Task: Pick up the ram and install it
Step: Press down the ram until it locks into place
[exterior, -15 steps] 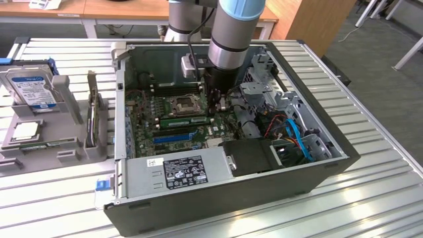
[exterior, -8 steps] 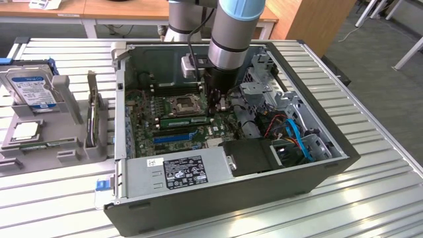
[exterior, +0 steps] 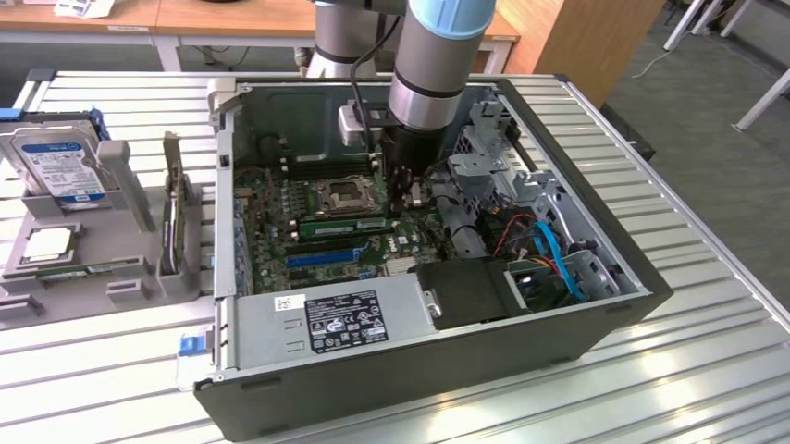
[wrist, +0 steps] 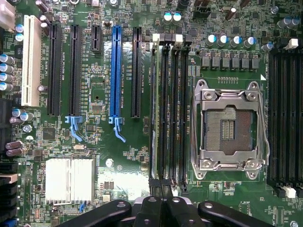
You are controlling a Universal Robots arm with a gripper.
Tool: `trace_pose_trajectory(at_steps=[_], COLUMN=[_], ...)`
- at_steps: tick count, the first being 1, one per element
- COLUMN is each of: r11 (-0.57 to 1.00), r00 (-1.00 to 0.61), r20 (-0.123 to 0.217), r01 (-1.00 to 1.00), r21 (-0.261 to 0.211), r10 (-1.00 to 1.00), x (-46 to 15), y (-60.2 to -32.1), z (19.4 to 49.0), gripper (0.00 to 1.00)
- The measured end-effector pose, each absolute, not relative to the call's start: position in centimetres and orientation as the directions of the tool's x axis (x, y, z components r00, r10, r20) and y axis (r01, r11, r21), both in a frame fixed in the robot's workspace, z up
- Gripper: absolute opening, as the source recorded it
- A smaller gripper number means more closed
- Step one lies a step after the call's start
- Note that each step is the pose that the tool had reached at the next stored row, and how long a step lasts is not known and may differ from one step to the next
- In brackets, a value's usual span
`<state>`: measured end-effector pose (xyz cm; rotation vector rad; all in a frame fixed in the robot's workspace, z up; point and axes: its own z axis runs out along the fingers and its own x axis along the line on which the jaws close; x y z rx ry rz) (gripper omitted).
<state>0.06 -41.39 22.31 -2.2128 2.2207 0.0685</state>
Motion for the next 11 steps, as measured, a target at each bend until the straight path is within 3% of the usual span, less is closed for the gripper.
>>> trace_pose_trajectory(at_steps=[11], r11=[0.003], r00=[-0.004], r20=[-0.035], r01=[-1.0], r21=[0.027], r10=[-0.999], x=[0.1], y=[-41.4], z=[24.1], gripper=[0.1])
